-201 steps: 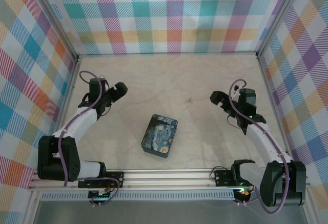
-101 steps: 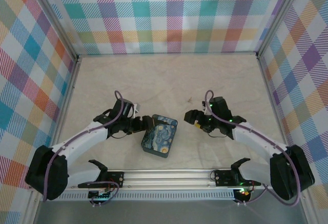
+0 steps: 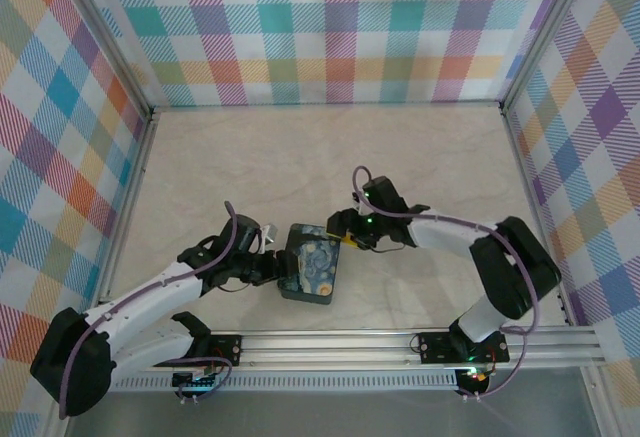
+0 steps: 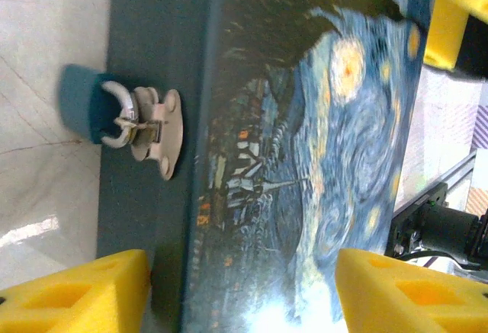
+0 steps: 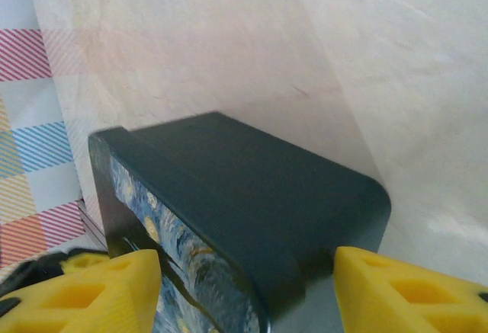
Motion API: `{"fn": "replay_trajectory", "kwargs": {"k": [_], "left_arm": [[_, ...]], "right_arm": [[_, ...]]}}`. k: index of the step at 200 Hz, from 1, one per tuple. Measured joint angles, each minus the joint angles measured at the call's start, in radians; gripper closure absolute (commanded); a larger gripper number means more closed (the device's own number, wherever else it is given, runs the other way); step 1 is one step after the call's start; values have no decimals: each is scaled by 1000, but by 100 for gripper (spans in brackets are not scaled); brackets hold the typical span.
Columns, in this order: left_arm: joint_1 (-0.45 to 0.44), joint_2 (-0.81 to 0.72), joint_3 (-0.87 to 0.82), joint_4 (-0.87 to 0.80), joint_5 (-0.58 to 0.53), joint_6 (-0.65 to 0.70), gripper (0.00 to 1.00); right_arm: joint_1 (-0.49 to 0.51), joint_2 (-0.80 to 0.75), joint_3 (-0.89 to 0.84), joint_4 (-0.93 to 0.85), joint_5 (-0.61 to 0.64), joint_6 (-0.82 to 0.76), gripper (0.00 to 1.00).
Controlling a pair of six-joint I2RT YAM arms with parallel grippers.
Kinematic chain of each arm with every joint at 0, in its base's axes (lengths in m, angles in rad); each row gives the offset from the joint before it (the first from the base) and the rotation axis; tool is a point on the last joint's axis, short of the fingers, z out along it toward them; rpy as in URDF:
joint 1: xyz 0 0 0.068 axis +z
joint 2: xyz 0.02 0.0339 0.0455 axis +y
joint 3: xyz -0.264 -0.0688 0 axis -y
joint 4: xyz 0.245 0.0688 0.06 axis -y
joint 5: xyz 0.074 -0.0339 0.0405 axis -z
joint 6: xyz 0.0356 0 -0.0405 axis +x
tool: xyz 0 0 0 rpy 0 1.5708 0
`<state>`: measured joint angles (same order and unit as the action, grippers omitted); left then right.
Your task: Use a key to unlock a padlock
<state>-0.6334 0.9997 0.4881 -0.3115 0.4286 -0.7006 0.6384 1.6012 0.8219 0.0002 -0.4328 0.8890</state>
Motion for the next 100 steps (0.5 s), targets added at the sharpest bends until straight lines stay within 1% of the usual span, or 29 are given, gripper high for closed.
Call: {"fn": "replay_trajectory", "kwargs": {"k": [30,57,71,81,90,100], "left_arm": [[-49,16,-6,63,-4,-45,37],[-104,90,3,145,-27,-71,37],[-130,140,20,181,-45,-77,36],[-142,175,38,198,-57,-82,35],[-148,201,51,212,-70,-90,32],[-151,215,59,218,-84,-93,29]], "right_arm": [[2,139,157,-3,-21,-17,41],[7,230,285,-36,-48,-52,37],[10,260,343,-72,-51,-79,33],[10,270,374,-102,-47,-100,29],[10,270,393,-134,-40,-124,23],[8,266,407,-164,-22,-139,20]]}}
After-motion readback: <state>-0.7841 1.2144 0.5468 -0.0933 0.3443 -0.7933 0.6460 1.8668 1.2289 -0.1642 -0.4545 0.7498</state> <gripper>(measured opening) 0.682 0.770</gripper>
